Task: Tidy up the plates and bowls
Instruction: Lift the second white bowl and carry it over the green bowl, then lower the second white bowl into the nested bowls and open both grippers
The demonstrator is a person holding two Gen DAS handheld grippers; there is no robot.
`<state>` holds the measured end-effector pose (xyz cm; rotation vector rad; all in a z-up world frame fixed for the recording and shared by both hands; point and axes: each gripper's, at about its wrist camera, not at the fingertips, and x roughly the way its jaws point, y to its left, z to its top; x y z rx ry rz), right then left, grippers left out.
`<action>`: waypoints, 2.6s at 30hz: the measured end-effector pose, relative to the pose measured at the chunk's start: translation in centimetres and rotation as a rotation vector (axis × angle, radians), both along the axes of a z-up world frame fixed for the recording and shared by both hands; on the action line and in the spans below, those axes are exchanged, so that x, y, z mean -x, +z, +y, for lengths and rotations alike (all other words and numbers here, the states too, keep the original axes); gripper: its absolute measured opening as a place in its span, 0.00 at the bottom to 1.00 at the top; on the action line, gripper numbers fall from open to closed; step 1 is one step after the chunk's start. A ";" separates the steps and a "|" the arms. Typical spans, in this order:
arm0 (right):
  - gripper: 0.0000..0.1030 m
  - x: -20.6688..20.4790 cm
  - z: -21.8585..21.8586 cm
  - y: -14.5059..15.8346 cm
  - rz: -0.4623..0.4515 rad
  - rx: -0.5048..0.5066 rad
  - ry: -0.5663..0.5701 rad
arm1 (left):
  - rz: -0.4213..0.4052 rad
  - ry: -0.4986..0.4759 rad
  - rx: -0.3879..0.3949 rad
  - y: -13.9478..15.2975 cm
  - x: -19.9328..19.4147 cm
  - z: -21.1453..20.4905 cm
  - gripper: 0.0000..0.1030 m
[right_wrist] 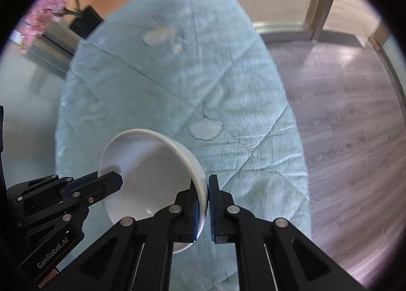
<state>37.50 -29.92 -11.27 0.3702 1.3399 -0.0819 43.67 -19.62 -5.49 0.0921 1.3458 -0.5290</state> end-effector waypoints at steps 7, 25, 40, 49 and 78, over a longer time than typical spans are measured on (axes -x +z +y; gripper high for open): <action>0.06 6.0 2.2 9.3 -0.155 0.041 0.005 | -0.125 -0.027 0.007 9.3 7.5 1.5 0.03; 0.07 23.1 6.3 12.1 -0.163 0.058 -0.003 | -0.050 -0.027 0.034 10.9 26.8 5.8 0.02; 0.07 28.7 7.6 4.3 0.007 0.012 -0.012 | 0.137 -0.016 -0.011 1.4 31.4 6.8 0.02; 0.07 28.4 7.6 -0.2 0.107 0.054 -0.023 | 0.224 -0.037 -0.055 -4.5 30.7 5.4 0.01; 0.10 27.9 7.0 -2.9 0.144 0.087 -0.095 | 0.218 -0.022 -0.014 -5.7 30.2 6.0 0.18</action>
